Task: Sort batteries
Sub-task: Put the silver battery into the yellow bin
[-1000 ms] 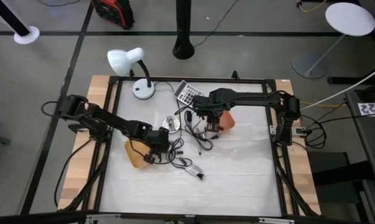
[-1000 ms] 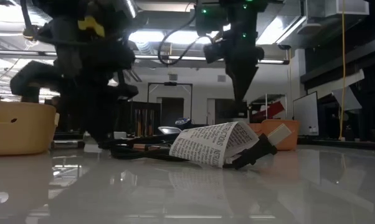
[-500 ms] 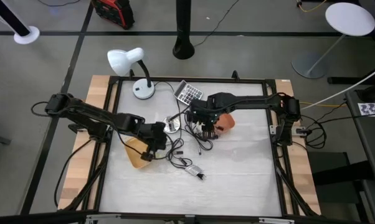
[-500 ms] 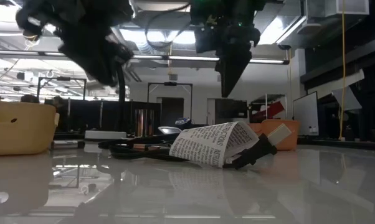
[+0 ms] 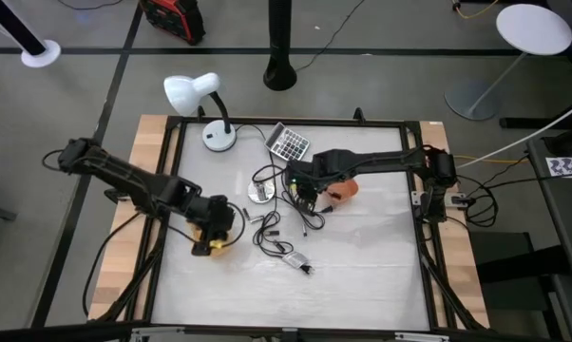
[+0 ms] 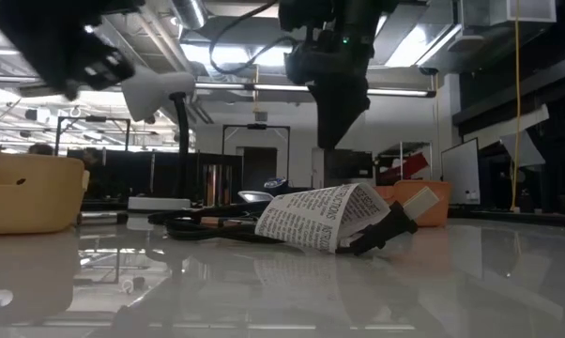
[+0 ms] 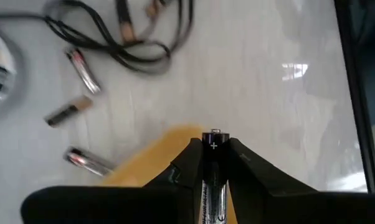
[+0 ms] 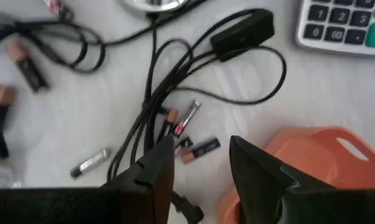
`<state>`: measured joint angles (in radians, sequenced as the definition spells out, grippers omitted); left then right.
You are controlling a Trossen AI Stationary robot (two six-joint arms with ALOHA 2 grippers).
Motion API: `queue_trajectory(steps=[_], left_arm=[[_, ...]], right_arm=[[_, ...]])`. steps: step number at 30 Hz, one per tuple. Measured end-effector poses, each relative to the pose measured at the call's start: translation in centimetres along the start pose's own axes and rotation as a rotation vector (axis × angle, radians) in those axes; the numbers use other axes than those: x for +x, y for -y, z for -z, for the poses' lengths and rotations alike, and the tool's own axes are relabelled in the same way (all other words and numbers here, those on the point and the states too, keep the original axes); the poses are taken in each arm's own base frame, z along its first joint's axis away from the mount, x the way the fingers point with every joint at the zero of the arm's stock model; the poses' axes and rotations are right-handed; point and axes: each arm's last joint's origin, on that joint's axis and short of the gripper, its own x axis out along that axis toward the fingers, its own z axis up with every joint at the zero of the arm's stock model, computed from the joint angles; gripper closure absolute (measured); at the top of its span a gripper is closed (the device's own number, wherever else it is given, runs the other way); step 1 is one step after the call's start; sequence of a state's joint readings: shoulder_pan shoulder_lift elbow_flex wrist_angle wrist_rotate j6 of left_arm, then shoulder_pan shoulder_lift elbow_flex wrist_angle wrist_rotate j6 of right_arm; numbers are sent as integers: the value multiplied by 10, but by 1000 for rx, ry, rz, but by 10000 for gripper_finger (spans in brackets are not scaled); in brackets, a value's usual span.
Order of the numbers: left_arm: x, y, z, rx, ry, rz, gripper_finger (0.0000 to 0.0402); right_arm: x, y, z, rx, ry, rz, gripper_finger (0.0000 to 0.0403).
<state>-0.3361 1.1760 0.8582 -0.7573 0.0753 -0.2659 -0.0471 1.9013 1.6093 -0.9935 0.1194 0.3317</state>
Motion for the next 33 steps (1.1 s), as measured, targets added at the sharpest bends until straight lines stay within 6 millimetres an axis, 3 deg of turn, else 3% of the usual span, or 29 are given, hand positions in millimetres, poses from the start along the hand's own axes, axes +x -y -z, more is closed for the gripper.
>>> queue_trajectory(steps=[7, 15, 24, 33], left_arm=[[18, 7, 25, -7, -108, -16, 332], [27, 1, 37, -110, -122, -123, 293], [27, 1, 34, 0, -100, -108, 270], [28, 3, 29, 54, -58, -90, 270]], right_arm=[[12, -5, 6, 3, -36, -38, 253], [21, -8, 10, 167, -106, -50, 253], [25, -49, 22, 181, -157, -162, 253], [32, -85, 38, 258, -144, -115, 253]])
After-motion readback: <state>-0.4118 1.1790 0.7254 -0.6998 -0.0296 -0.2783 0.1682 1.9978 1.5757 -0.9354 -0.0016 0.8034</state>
